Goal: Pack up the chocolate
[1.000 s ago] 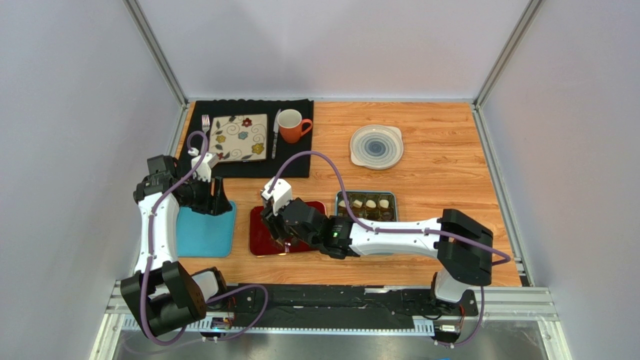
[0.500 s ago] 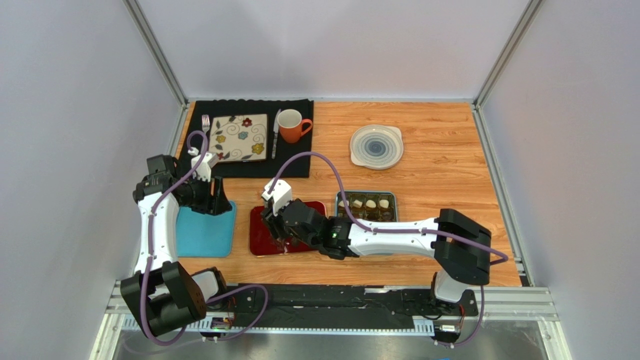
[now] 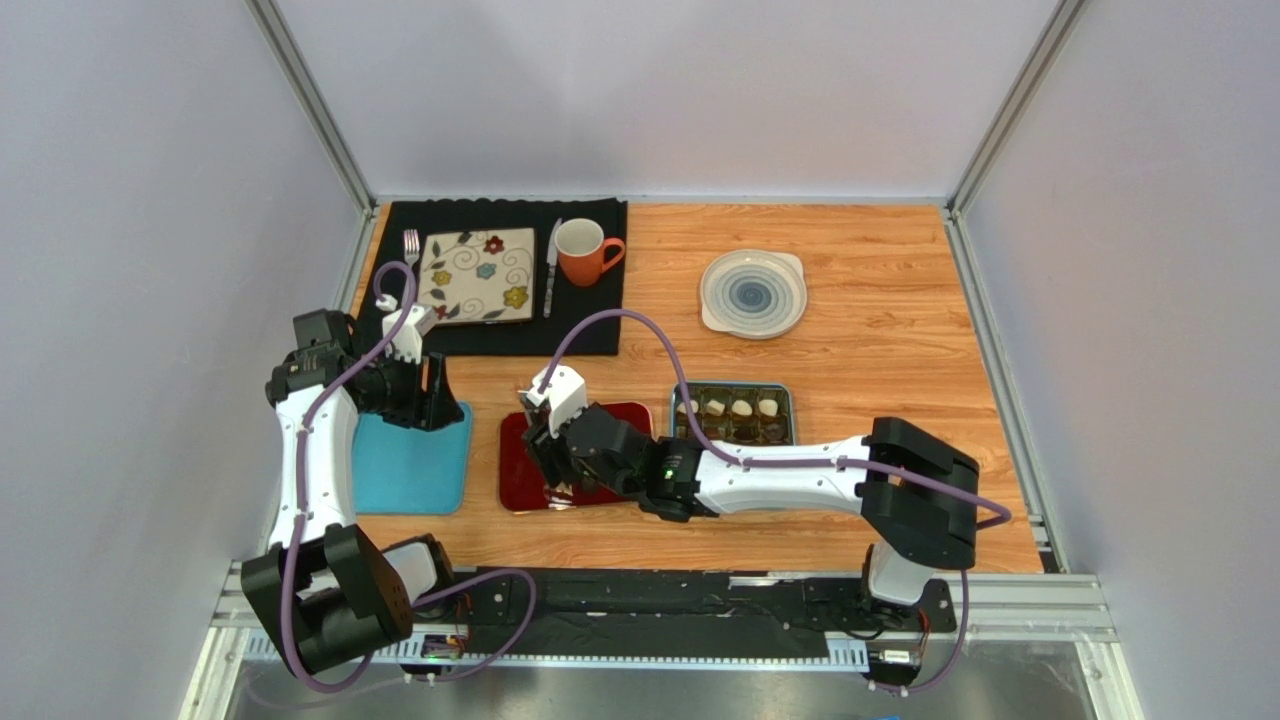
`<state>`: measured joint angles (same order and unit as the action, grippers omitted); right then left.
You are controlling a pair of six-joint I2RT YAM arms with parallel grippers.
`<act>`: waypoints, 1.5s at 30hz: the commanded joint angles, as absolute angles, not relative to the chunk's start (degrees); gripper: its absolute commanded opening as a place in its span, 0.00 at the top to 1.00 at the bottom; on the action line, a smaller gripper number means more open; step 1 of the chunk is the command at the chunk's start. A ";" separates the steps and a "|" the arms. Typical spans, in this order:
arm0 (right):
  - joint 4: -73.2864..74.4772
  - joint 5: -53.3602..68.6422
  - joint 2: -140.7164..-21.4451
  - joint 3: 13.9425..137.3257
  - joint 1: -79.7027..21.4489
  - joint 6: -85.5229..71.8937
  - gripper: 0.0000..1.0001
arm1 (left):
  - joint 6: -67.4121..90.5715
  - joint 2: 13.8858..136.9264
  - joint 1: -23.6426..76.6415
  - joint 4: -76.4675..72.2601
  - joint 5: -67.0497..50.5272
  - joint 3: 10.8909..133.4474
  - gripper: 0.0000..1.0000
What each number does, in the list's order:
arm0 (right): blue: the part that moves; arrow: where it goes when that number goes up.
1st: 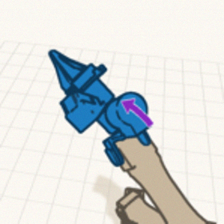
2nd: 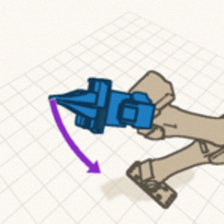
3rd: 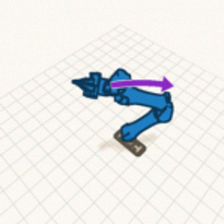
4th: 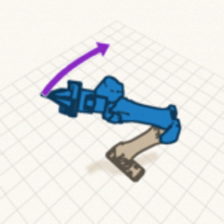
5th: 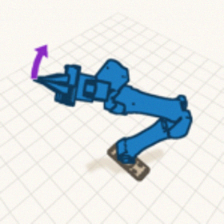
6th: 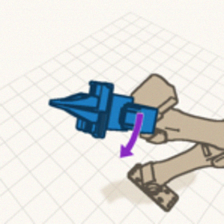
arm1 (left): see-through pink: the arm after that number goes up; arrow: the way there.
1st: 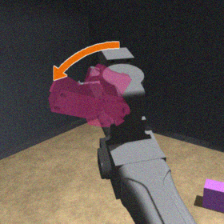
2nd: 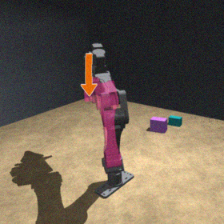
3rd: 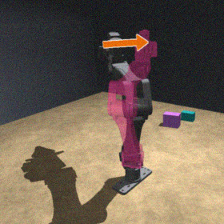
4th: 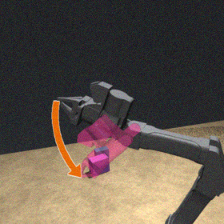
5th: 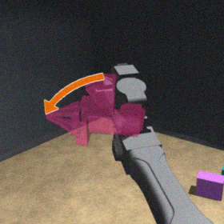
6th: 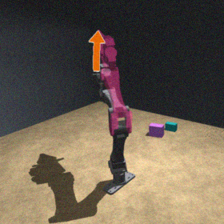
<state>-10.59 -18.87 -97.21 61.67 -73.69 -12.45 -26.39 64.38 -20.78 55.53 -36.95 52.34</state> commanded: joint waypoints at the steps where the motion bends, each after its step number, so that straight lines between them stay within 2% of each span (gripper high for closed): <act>1: -11.69 -18.98 -97.47 61.17 -73.83 -13.88 0.47 | -28.30 63.02 -21.36 55.63 -37.26 54.49 0.37; 6: -12.22 -19.34 -97.21 60.73 -73.83 -13.89 0.54 | -28.30 62.93 -21.36 55.55 -37.18 54.58 0.37; 12: -13.53 -20.13 -96.15 59.59 -73.74 -13.97 0.73 | -28.30 62.84 -21.44 55.64 -37.18 54.75 0.38; 22: -15.99 -20.91 -95.45 59.76 -73.83 -14.77 0.89 | -28.13 63.11 -21.36 55.72 -37.35 55.11 0.37; 34: -9.76 -29.25 -85.97 63.46 -73.56 -8.53 0.88 | -28.04 63.02 -21.36 55.81 -37.62 55.28 0.38; 45: -0.27 -41.74 -68.14 52.32 -72.60 -8.96 0.85 | -27.95 62.93 -21.44 56.16 -38.14 55.90 0.38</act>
